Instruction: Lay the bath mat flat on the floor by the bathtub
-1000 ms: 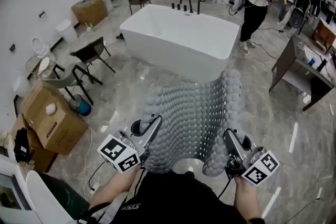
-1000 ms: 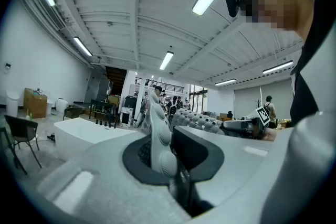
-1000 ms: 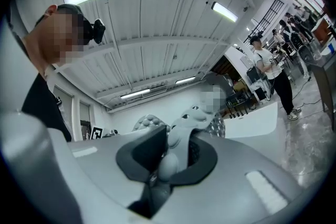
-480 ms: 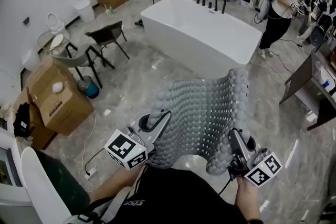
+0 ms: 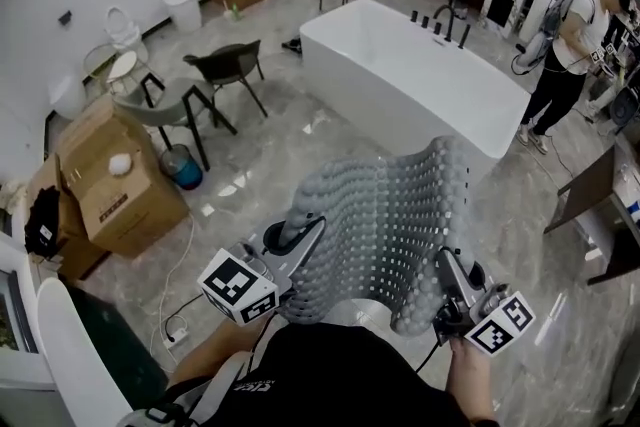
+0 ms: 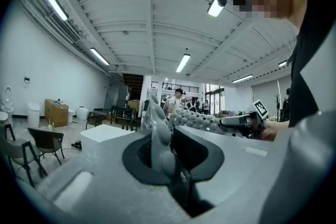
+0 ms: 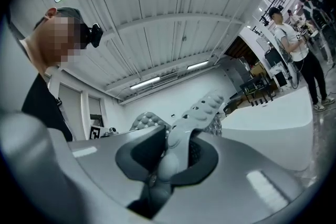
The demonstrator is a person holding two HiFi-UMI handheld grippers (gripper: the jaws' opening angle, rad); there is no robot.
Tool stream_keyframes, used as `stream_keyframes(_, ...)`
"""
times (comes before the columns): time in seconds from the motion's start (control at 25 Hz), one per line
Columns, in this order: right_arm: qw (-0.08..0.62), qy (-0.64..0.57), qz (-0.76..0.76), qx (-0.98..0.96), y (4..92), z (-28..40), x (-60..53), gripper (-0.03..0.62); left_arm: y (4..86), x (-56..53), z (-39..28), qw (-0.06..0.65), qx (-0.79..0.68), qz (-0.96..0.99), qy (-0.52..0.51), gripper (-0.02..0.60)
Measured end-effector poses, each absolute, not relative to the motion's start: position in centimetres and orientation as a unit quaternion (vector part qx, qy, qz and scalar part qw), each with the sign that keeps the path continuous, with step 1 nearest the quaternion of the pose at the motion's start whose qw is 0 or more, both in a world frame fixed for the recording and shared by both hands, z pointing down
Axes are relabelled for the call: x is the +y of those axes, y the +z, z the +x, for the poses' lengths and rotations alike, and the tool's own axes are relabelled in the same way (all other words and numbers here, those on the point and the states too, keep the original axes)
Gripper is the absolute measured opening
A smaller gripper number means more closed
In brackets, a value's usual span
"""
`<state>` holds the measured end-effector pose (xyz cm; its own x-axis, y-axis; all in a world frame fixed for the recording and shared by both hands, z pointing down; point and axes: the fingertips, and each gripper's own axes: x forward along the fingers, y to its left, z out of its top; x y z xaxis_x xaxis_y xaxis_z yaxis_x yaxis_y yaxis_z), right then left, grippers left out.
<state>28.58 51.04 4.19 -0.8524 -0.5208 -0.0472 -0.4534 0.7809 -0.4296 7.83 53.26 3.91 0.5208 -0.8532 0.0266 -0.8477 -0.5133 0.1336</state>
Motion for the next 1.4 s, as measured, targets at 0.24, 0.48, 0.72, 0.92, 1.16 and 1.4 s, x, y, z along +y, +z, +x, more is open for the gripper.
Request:
stream_keyframes(0.24,0.094,-0.213,-0.245,0.941,3.7,20.6,46.7,0.044,3.3,49.7,-1.7,0.067,-0.507,0.859,-0.023,0.037)
stream_keyframes(0.48,0.106,-0.23,-0.248,0.935,5.2,14.6,42.7,0.049,4.5,46.2,-9.5,0.073,-0.514,0.855,-0.007,0.037)
stream_keyframes(0.72,0.097,-0.255,-0.253,0.928,7.6,10.9,38.5,0.049,6.0,41.4,-12.8,0.095,-0.504,0.859,-0.009,0.037)
stream_keyframes(0.92,0.102,-0.267,-0.262,0.922,9.6,9.2,33.6,0.049,8.3,35.7,-14.2,0.123,-0.487,0.865,-0.011,0.037)
stream_keyframes(1.16,0.114,-0.264,-0.284,0.915,10.7,8.6,25.6,0.044,8.4,26.7,-14.7,0.117,-0.451,0.885,-0.007,0.035)
stream_keyframes(1.4,0.138,-0.26,-0.306,0.905,10.8,9.8,17.5,0.04,8.2,17.8,-14.4,0.112,-0.444,0.889,-0.009,0.034)
